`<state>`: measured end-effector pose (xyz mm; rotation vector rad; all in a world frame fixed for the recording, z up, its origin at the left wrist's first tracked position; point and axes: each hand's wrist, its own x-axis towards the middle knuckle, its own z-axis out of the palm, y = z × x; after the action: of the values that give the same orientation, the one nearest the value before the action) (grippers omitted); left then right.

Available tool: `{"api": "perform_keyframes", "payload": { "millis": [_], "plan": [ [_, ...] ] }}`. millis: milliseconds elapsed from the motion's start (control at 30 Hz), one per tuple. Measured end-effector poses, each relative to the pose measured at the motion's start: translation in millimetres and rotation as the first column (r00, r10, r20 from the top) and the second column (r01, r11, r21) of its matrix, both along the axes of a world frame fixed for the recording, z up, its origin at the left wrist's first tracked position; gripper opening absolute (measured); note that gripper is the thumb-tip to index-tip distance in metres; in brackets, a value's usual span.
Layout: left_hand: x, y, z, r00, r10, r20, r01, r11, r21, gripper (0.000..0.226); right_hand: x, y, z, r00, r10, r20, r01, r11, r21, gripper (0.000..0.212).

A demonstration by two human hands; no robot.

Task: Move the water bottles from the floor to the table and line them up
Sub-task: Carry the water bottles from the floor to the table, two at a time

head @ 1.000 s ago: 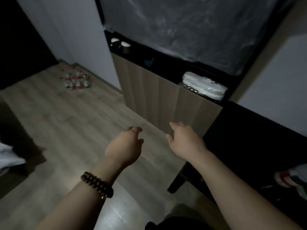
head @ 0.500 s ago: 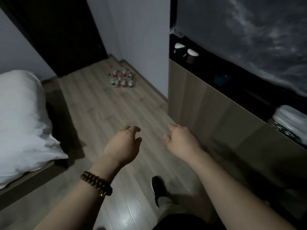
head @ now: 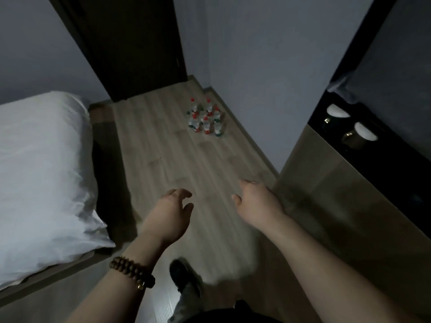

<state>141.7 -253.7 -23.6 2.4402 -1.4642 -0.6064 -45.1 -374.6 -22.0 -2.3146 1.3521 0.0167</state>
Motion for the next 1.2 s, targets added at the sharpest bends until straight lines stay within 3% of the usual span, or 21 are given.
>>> {"api": "perform_keyframes", "payload": {
  "millis": [167,400,733,967,1200],
  "plan": [
    [119.8,-63.0,-12.2,1.000,-0.010,0.010,0.010,1.000,-0.009,0.033,107.8,-61.0,-6.9,0.999,-0.032,-0.023,0.031,0.999,-0.031,0.037],
    [286.4,-148.6,-1.2,0.988,-0.150,0.021,0.149,0.987,0.059,0.035,252.1,-128.0,-5.2,0.992,-0.123,-0.018,0.122,0.992,-0.035,0.049],
    [444.9,-285.9,-13.5,0.969,-0.244,-0.025,0.246,0.966,0.079,0.036,400.8,-246.2,-36.8,0.982,-0.184,-0.049,0.185,0.983,0.022,0.060],
    [559.2,-417.3,-40.0,0.955,-0.295,0.029,0.289,0.949,0.130,0.037,511.2,-373.8,-88.1,0.963,-0.270,-0.018,0.270,0.953,0.136,0.037],
    [685.2,-548.9,-31.4,0.942,-0.329,0.057,0.315,0.933,0.176,0.036,612.7,-491.0,-74.7,0.958,-0.284,-0.031,0.285,0.942,0.179,0.022]
  ]
}}
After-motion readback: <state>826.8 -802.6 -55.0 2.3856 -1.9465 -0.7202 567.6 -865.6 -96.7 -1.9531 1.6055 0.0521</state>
